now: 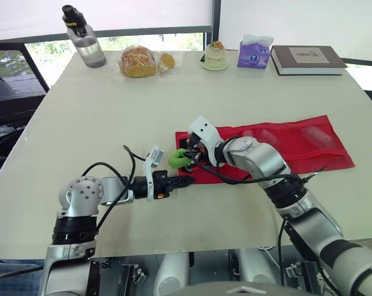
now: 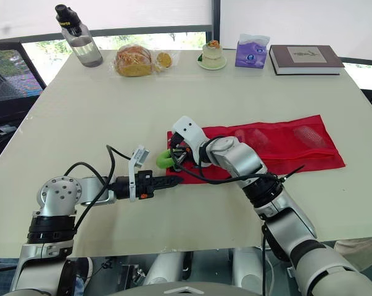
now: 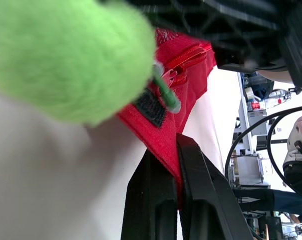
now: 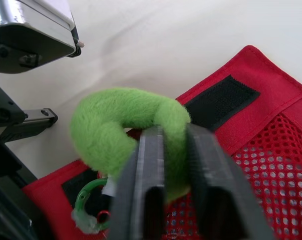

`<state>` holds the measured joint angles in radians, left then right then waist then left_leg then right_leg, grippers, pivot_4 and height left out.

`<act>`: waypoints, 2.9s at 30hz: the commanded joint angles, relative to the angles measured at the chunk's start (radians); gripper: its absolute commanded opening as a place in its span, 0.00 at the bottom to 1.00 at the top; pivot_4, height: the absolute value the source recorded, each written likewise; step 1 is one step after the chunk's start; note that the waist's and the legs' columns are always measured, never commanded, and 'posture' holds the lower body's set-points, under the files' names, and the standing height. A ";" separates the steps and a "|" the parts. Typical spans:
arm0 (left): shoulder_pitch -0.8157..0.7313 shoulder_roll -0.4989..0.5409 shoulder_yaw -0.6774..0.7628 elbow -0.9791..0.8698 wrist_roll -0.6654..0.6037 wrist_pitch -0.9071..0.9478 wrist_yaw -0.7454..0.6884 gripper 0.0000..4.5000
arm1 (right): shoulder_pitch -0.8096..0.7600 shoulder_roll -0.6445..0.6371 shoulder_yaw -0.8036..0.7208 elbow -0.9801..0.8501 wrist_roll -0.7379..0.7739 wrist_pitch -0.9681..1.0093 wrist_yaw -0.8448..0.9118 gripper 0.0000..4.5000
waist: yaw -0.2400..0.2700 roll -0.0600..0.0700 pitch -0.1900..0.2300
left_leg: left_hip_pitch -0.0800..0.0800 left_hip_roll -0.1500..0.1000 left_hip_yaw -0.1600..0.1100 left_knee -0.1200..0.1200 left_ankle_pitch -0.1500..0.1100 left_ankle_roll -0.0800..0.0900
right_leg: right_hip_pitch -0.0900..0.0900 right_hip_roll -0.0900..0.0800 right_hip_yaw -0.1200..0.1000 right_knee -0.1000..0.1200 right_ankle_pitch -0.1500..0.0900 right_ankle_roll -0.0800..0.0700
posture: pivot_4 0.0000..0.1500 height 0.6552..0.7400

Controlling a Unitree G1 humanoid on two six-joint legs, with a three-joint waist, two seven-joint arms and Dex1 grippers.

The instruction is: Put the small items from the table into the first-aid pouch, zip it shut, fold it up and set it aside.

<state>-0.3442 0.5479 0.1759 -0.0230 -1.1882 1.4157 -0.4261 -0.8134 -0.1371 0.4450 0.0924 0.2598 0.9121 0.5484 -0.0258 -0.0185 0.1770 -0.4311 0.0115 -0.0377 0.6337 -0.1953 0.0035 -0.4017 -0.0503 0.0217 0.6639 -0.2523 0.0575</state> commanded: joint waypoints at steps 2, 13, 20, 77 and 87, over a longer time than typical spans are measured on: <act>-0.004 0.013 0.023 0.010 0.031 -0.017 -0.026 0.00 | -0.002 -0.005 -0.028 -0.045 -0.018 -0.014 -0.002 0.01 | -0.005 0.000 0.000 | 0.000 0.000 0.000 0.000 0.000 0.000 | 0.000 0.000 0.000 0.000 0.000 0.000 | 1.00 0.92; 0.013 0.028 0.063 0.021 0.094 -0.027 -0.060 0.00 | 0.069 -0.030 -0.181 -0.207 -0.003 -0.011 -0.066 0.01 | -0.012 0.000 0.000 | 0.000 0.000 0.000 0.000 0.000 0.000 | 0.000 0.000 0.000 0.000 0.000 0.000 | 1.00 0.92; 0.056 0.019 0.189 0.001 0.048 0.011 0.001 0.00 | 0.213 -0.104 -0.293 -0.445 0.022 0.077 -0.116 0.01 | -0.016 0.000 0.000 | -0.001 0.002 0.000 -0.002 0.000 0.000 | -0.003 0.000 0.002 0.001 0.000 0.000 | 1.00 0.92; 0.290 0.396 0.334 0.042 0.193 -0.182 -0.413 0.99 | 0.804 -0.459 -0.975 -0.700 0.184 0.144 -0.150 1.00 | -0.015 0.000 0.000 | 0.000 0.011 0.009 -0.003 0.000 0.000 | -0.005 0.004 0.007 0.000 -0.002 -0.004 | 1.00 0.92; 0.261 0.481 0.236 -0.177 0.261 -0.440 -0.711 0.99 | 0.872 -0.243 -1.028 -0.864 0.390 0.331 -0.233 1.00 | 0.004 0.000 0.000 | -0.001 0.011 0.012 -0.004 0.000 0.000 | -0.008 -0.006 0.006 -0.001 -0.002 -0.005 | 1.00 0.92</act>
<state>-0.0370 1.0299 0.4182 -0.1427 -0.9393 1.0504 -1.1102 0.0625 -0.4128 -0.5523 -0.7231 0.6070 1.2225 0.3474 -0.0215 -0.0184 0.1775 -0.4318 0.0229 -0.0259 0.6299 -0.1956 0.0035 -0.4096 -0.0565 0.0277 0.6625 -0.2547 0.0530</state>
